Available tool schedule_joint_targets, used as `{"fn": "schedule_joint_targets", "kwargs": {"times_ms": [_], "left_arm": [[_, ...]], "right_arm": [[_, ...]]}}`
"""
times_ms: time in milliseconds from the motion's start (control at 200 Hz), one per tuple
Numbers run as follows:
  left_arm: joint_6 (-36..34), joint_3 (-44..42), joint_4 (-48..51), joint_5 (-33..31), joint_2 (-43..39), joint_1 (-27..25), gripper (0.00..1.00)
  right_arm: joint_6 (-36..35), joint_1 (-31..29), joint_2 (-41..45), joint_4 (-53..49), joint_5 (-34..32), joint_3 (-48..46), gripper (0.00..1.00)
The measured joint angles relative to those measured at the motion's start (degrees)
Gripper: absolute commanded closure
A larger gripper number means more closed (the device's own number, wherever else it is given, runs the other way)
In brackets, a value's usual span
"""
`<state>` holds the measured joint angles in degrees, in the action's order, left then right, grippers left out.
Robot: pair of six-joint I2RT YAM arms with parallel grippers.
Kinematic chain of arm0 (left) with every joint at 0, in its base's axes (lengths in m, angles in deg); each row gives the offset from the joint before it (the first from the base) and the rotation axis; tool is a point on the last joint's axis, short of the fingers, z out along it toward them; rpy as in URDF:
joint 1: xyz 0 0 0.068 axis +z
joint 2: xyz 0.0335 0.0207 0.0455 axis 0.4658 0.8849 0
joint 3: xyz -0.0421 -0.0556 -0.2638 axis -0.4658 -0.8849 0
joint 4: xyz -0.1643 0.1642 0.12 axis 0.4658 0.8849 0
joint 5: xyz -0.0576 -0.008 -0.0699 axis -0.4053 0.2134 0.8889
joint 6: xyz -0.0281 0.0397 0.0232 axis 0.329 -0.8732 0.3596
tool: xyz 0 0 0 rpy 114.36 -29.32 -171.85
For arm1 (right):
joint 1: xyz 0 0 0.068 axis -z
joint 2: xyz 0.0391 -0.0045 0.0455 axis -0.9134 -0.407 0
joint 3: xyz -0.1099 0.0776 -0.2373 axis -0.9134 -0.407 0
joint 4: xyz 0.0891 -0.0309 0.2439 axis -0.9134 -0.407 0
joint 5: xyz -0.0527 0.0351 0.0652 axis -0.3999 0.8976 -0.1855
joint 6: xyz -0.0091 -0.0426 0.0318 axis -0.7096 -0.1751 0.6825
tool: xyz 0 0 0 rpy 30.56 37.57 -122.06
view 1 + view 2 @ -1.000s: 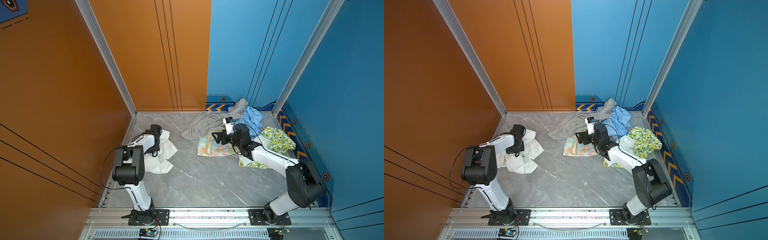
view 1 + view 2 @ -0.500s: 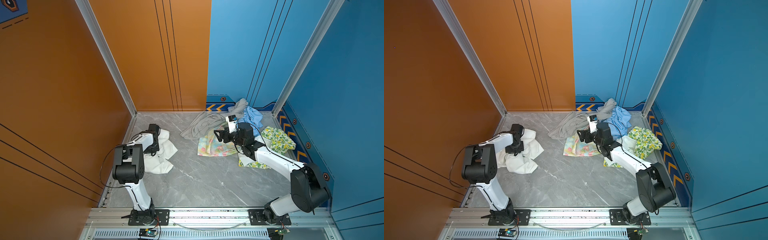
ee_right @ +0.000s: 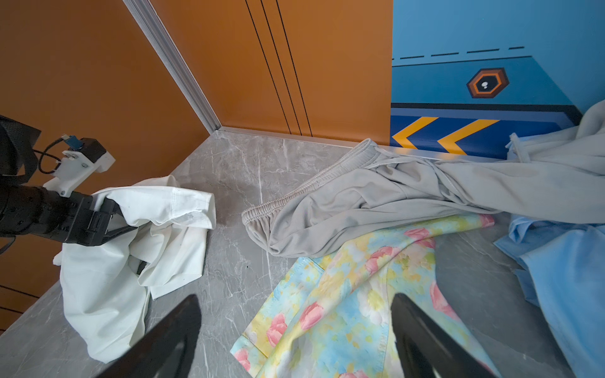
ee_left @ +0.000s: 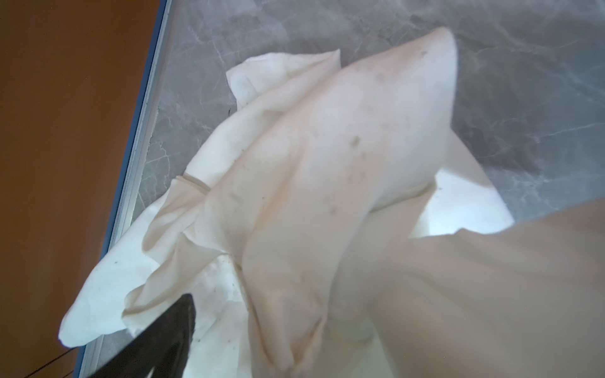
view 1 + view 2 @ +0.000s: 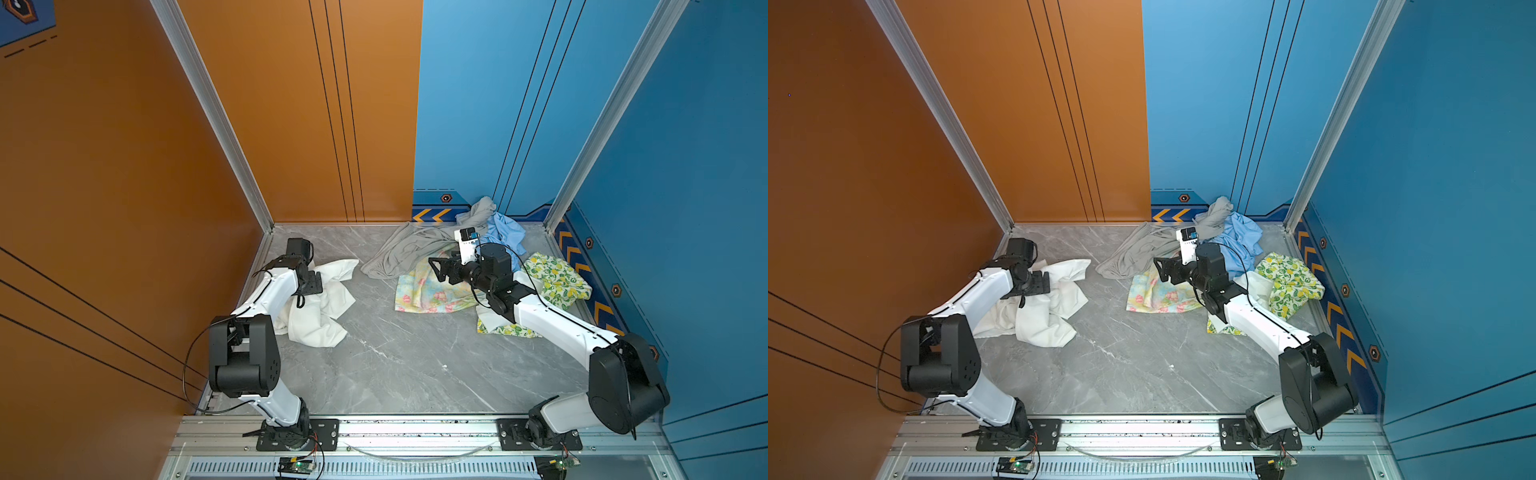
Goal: Pick out a specific cloth from the pile
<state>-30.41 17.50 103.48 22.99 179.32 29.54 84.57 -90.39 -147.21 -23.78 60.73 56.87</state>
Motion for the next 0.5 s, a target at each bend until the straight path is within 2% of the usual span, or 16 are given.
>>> {"fn": "schedule_joint_targets", "kwargs": {"times_ms": [195, 501], "left_arm": [[-3.5, 0.0, -0.4, 3.8, -3.5, 0.1, 0.03], [-8.5, -0.5, 3.1, 9.2, -1.9, 0.3, 0.06]], "right_arm": [[0.0, 0.0, 1.1, -0.7, 0.0, 0.0, 0.07], [0.0, 0.0, 2.5, -1.5, 0.0, 0.1, 0.07]]}}
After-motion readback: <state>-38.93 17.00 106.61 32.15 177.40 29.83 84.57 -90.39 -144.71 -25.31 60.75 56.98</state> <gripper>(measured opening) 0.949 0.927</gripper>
